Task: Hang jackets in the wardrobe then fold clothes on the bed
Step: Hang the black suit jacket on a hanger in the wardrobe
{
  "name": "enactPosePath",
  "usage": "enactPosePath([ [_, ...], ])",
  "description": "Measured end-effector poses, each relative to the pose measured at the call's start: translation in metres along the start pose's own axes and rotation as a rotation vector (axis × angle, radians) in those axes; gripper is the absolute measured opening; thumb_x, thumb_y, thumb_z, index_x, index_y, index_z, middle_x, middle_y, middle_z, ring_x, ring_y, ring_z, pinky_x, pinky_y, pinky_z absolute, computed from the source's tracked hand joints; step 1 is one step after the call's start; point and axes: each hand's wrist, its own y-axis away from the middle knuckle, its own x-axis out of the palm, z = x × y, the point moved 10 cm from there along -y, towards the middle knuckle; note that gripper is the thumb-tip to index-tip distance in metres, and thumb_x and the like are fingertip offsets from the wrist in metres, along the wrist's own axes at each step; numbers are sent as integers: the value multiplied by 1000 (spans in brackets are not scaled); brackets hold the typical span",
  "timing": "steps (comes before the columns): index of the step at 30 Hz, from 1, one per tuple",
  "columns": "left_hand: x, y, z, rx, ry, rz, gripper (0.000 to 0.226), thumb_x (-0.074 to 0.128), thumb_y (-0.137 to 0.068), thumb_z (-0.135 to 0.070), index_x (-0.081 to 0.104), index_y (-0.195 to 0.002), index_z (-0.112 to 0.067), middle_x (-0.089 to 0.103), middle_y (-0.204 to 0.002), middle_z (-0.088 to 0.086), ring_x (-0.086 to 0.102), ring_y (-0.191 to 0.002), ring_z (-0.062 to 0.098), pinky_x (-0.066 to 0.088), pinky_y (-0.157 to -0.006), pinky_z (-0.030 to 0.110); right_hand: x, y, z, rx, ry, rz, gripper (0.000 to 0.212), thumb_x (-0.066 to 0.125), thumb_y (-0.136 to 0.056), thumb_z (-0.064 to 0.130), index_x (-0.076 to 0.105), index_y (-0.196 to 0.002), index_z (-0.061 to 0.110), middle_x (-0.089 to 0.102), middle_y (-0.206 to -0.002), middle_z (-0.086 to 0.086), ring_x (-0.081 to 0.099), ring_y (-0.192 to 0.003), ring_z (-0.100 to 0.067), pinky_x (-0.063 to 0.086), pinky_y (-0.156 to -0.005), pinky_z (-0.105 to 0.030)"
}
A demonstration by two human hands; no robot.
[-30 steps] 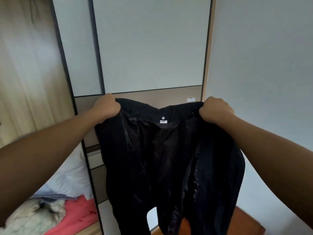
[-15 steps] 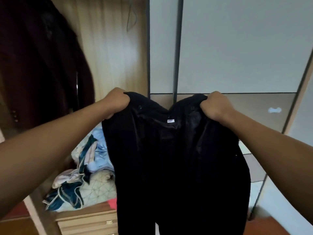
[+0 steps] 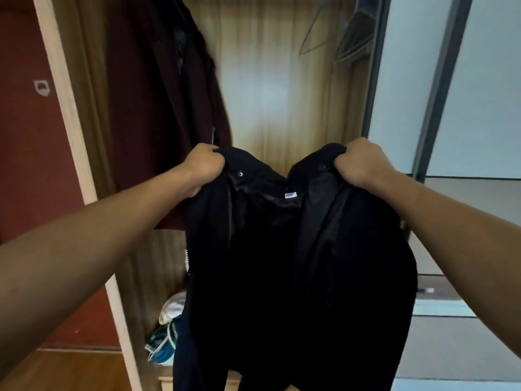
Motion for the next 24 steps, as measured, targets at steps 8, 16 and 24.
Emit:
enactPosePath([
  [8,-16,-129,21,72,-73,-9,30,43,-85,-1,71,-95,5,73,-94,21,71,-88,35,60,-81,47,56,-96,25,67,72,-70,19,50,-89,15,55,-74,4,59,-78,-12,58,-71,-29,43,-59,-32],
  [16,4,-240,55,94,-143,-32,26,44,-84,-3,68,-75,-4,71,-81,14,68,-78,30,55,-67,33,109,-187,21,59,171,-61,9,49,-84,15,55,-83,9,58,-91,-11,60,-85,-34,56,-77,-40],
  [24,24,-338,87,57,-186,-96,29,45,-81,-6,73,-86,-10,74,-99,9,69,-94,29,58,-90,39,161,-297,-11,21,276,-23,22,49,-86,18,64,-101,11,62,-101,-12,60,-86,-32,52,-71,-34],
])
